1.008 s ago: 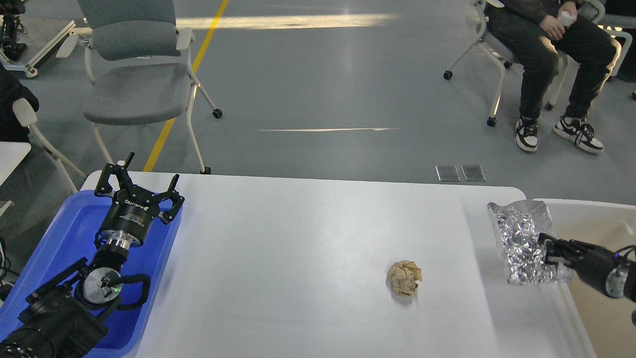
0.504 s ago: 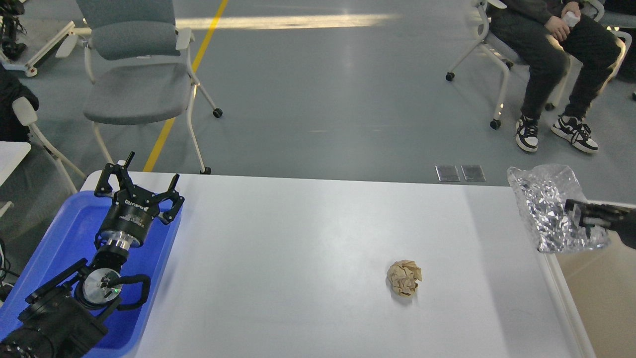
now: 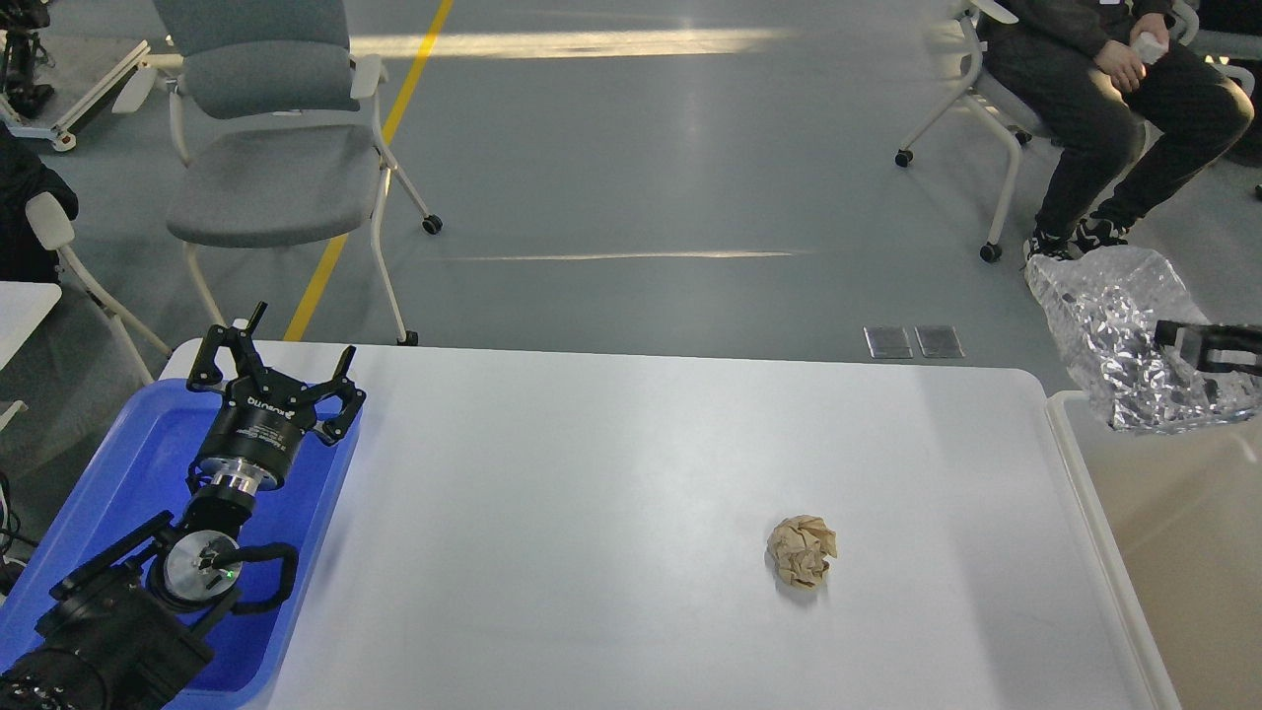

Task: Tidy desktop
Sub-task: 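Move the foil over the white bin and release it inside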

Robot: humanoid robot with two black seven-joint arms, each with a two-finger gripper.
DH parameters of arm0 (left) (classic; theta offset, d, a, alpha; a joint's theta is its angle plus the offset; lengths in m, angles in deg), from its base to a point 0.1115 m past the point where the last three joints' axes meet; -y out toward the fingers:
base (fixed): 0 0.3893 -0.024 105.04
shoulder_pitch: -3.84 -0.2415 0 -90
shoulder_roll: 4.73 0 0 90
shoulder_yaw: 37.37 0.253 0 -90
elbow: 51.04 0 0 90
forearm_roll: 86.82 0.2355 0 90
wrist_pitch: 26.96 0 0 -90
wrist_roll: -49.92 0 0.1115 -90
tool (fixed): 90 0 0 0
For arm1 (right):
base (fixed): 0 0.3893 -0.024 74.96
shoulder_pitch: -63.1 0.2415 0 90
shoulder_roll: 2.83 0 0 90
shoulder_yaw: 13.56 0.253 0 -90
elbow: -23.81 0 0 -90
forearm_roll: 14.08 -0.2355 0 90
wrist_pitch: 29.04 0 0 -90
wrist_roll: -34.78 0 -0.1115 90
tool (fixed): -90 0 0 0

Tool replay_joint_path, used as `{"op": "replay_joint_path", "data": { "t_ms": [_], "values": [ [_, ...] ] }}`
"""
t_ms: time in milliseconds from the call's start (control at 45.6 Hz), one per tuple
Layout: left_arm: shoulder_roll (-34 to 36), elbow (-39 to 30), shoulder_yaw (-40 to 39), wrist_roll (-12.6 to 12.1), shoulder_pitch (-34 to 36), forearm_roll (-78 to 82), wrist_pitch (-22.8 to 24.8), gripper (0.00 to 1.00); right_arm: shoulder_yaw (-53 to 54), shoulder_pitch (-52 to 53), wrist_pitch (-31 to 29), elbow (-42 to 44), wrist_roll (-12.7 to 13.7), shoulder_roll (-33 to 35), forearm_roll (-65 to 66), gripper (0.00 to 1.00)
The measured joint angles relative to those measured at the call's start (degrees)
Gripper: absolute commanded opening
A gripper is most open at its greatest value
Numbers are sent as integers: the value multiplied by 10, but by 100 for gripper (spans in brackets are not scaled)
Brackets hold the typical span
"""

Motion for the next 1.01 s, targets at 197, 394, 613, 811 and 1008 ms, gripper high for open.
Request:
{"op": "replay_joint_path", "data": {
  "t_ms": [197,394,613,811,1008],
  "values": [
    [0,0,0,0,0,0,-1,100,0,19,-15,-12,3,12,7,0],
    [0,0,0,0,0,0,-1,100,1,27,-21,-16,6,26,10,0],
    [0,0,0,0,0,0,-1,100,3,21,-18,-13,7,43,6,0],
    [0,0,0,0,0,0,-1,100,6,-7,-12,13,8,67,-11,0],
    [0,0,0,0,0,0,-1,100,9,-51,-9,57,5,76,-78,0]
  ]
}}
